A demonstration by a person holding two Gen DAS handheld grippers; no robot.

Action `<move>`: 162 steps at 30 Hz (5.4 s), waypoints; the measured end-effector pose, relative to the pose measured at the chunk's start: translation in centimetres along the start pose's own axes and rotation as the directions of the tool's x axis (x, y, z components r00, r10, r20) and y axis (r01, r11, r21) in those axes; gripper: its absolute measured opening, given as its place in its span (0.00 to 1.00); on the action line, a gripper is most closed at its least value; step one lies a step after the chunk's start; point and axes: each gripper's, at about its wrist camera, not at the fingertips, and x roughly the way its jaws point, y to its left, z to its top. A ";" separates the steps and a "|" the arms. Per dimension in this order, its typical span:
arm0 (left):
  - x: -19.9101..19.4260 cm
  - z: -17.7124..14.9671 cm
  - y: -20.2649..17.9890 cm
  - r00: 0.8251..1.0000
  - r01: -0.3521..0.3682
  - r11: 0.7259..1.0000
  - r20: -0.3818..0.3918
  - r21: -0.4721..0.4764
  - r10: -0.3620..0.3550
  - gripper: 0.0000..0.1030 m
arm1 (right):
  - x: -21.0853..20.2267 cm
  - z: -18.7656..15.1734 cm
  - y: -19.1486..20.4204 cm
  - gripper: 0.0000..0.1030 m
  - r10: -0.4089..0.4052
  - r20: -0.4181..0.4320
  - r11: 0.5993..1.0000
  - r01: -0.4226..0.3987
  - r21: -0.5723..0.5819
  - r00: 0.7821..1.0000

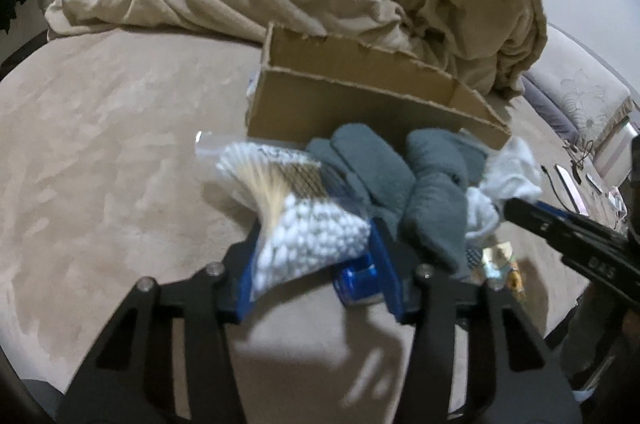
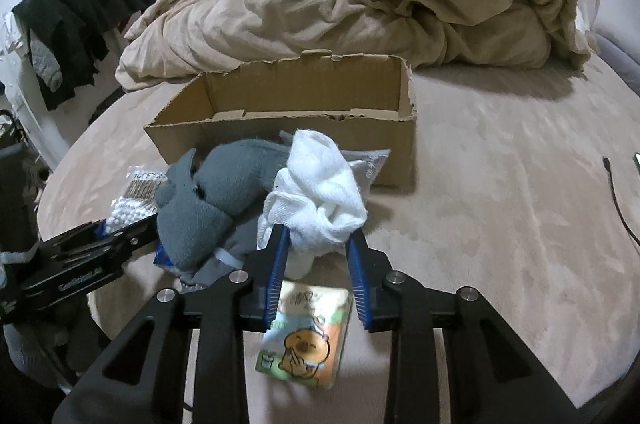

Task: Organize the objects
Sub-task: 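Grasp the cotton swab bag with the left tool while the right tool grasps the white sock, then lower the swab bag and white sock into the cardboard box and open both tools, then grasp the grey knit gloves with the left tool while the right tool grasps the snack bag, then carry gloves and snack bag over the box and release both inside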

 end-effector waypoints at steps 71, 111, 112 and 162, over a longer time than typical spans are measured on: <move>-1.5 11.1 -6.9 0.992 0.018 0.991 0.119 0.130 -0.033 0.84 | 0.5 10.8 -3.2 0.58 -0.010 0.074 1.000 0.012 -0.026 0.997; -3.0 -0.6 -7.2 0.998 -0.043 0.986 0.054 0.162 0.035 0.92 | -4.8 0.1 -1.8 0.83 -0.028 0.085 0.999 0.032 -0.040 0.996; -2.4 -0.4 -7.2 0.998 -0.043 0.986 0.050 0.162 0.035 0.92 | -4.1 0.2 -2.0 0.83 -0.027 0.076 0.999 0.030 -0.037 0.997; -13.5 5.1 -6.3 0.969 0.032 0.993 0.238 0.114 -0.058 0.44 | -10.1 5.8 1.2 0.37 0.072 0.228 0.991 -0.044 -0.123 0.971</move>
